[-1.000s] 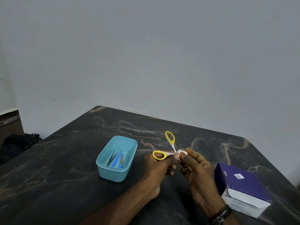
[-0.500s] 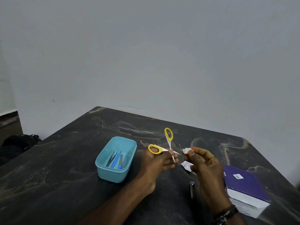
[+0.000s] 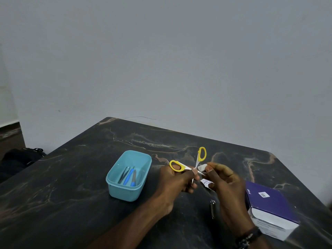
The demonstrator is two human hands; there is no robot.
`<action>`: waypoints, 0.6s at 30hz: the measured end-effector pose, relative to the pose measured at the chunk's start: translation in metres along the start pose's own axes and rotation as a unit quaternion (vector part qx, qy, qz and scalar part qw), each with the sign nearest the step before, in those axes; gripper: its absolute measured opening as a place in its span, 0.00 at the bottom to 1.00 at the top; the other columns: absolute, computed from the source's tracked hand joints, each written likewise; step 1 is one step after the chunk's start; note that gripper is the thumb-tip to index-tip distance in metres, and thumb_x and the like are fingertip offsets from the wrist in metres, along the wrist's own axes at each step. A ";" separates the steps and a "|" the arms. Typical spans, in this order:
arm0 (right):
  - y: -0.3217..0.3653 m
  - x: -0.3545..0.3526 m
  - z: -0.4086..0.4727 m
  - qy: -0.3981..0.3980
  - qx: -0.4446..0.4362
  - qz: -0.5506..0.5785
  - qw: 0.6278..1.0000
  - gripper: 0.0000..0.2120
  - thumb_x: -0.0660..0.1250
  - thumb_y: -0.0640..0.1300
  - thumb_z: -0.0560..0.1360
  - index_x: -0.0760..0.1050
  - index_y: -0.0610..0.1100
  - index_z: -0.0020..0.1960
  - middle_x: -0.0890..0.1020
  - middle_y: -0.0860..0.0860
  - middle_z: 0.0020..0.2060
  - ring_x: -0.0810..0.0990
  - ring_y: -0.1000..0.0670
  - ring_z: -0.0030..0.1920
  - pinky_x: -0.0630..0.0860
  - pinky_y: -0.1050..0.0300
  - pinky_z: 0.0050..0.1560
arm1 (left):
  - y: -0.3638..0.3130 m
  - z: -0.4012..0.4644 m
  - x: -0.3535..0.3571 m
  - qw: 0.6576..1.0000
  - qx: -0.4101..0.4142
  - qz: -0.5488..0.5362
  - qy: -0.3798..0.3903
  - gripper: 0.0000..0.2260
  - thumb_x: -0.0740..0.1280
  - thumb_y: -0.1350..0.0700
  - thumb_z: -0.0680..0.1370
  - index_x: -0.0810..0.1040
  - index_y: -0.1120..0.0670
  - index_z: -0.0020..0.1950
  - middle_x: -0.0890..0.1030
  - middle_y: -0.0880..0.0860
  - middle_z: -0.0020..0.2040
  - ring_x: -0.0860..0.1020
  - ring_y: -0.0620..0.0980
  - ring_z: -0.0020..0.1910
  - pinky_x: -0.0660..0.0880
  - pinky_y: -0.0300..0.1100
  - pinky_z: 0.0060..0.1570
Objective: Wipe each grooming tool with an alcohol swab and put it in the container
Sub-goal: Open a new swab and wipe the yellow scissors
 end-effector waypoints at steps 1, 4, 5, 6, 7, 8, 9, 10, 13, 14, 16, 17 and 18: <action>0.000 0.000 0.000 0.000 -0.001 0.001 1.000 0.05 0.69 0.34 0.73 0.81 0.42 0.46 0.87 0.49 0.39 0.85 0.54 0.39 0.75 0.67 0.31 | 0.000 0.000 0.000 1.000 0.001 0.002 0.001 0.04 0.70 0.61 0.76 0.83 0.61 0.43 0.85 0.58 0.38 0.80 0.50 0.31 0.76 0.41 0.30; 0.000 0.000 0.000 0.000 -0.002 0.004 1.000 0.04 0.70 0.34 0.73 0.81 0.41 0.46 0.87 0.48 0.40 0.86 0.52 0.41 0.75 0.67 0.31 | 0.000 0.000 0.000 1.000 0.001 0.007 0.004 0.05 0.70 0.60 0.76 0.83 0.61 0.44 0.85 0.58 0.39 0.79 0.50 0.31 0.76 0.41 0.30; 0.000 -0.001 0.000 -0.001 -0.001 0.004 1.000 0.04 0.70 0.35 0.73 0.81 0.41 0.46 0.87 0.48 0.40 0.86 0.51 0.41 0.76 0.66 0.32 | 0.000 -0.001 0.000 1.000 0.000 0.008 0.006 0.05 0.70 0.60 0.76 0.83 0.61 0.43 0.85 0.58 0.39 0.79 0.50 0.31 0.76 0.41 0.30; 0.000 -0.001 0.000 -0.002 0.001 0.001 1.000 0.04 0.70 0.35 0.73 0.81 0.40 0.46 0.87 0.47 0.40 0.86 0.50 0.42 0.76 0.65 0.32 | 0.000 -0.001 0.001 1.000 0.000 0.010 0.010 0.05 0.70 0.60 0.76 0.83 0.61 0.43 0.84 0.58 0.39 0.79 0.50 0.31 0.76 0.41 0.30; -0.001 -0.001 0.000 -0.002 0.002 -0.001 1.000 0.04 0.70 0.35 0.73 0.81 0.40 0.47 0.87 0.47 0.41 0.86 0.49 0.42 0.77 0.63 0.33 | 0.000 -0.001 0.002 1.000 -0.001 0.012 0.015 0.05 0.69 0.61 0.76 0.83 0.61 0.42 0.84 0.58 0.38 0.79 0.50 0.31 0.75 0.40 0.30; -0.001 -0.001 0.000 -0.003 0.004 -0.004 1.000 0.04 0.70 0.35 0.73 0.81 0.40 0.47 0.87 0.47 0.41 0.86 0.49 0.43 0.77 0.60 0.35 | 0.000 -0.002 0.003 1.000 -0.001 0.015 0.020 0.06 0.69 0.61 0.76 0.83 0.60 0.41 0.84 0.57 0.38 0.78 0.50 0.31 0.75 0.40 0.30; -0.001 -0.001 -0.001 -0.001 0.005 -0.005 1.000 0.05 0.69 0.35 0.73 0.81 0.40 0.47 0.87 0.47 0.41 0.86 0.48 0.43 0.77 0.58 0.37 | 0.001 -0.003 0.004 1.000 -0.002 0.018 0.024 0.06 0.68 0.61 0.76 0.83 0.60 0.41 0.84 0.56 0.37 0.78 0.50 0.31 0.75 0.40 0.30; -0.001 -0.001 -0.001 0.000 0.005 -0.006 1.000 0.05 0.69 0.35 0.73 0.81 0.40 0.48 0.87 0.47 0.41 0.86 0.48 0.42 0.78 0.56 0.38 | 0.001 -0.003 0.005 0.999 -0.003 0.020 0.027 0.06 0.68 0.61 0.76 0.82 0.60 0.41 0.84 0.56 0.37 0.78 0.50 0.31 0.75 0.40 0.29; 0.000 0.000 -0.002 0.002 0.003 -0.004 1.000 0.05 0.69 0.34 0.73 0.81 0.40 0.48 0.87 0.47 0.40 0.86 0.50 0.41 0.77 0.57 0.37 | 0.001 -0.003 0.005 1.000 -0.007 0.017 0.025 0.05 0.68 0.61 0.77 0.82 0.62 0.45 0.84 0.56 0.37 0.78 0.50 0.31 0.75 0.39 0.29; 0.000 0.001 -0.002 0.004 0.003 0.000 1.000 0.05 0.69 0.34 0.73 0.81 0.40 0.48 0.87 0.47 0.40 0.86 0.50 0.41 0.77 0.59 0.36 | 0.001 -0.003 0.004 1.000 -0.008 0.015 0.022 0.05 0.68 0.61 0.77 0.82 0.63 0.45 0.84 0.56 0.37 0.78 0.50 0.31 0.74 0.39 0.29; 0.000 0.003 -0.002 0.010 0.003 0.007 1.000 0.05 0.69 0.34 0.73 0.81 0.39 0.48 0.87 0.46 0.40 0.86 0.50 0.39 0.76 0.63 0.33 | 0.001 -0.003 0.003 1.000 -0.009 0.014 0.014 0.05 0.68 0.61 0.77 0.82 0.64 0.46 0.84 0.57 0.37 0.78 0.50 0.31 0.75 0.39 0.29; 0.000 0.004 -0.002 0.013 0.003 0.008 1.000 0.05 0.69 0.34 0.73 0.81 0.39 0.48 0.87 0.46 0.41 0.86 0.51 0.39 0.76 0.64 0.32 | 0.001 -0.003 0.003 1.000 -0.009 0.016 0.013 0.06 0.68 0.62 0.77 0.82 0.64 0.46 0.84 0.57 0.38 0.78 0.50 0.31 0.75 0.39 0.29; 0.000 0.004 -0.002 0.017 0.000 0.007 1.000 0.05 0.69 0.34 0.73 0.81 0.39 0.48 0.87 0.46 0.41 0.86 0.51 0.39 0.76 0.65 0.32 | 0.001 -0.003 0.003 1.000 -0.009 0.016 0.012 0.06 0.68 0.62 0.77 0.82 0.64 0.46 0.84 0.57 0.38 0.78 0.50 0.31 0.75 0.39 0.29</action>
Point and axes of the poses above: each hand's wrist, its own z-axis towards the middle knuckle, its own x-axis out of the palm, y = z × x, the point moved 6 cm from there along z, towards the middle knuckle
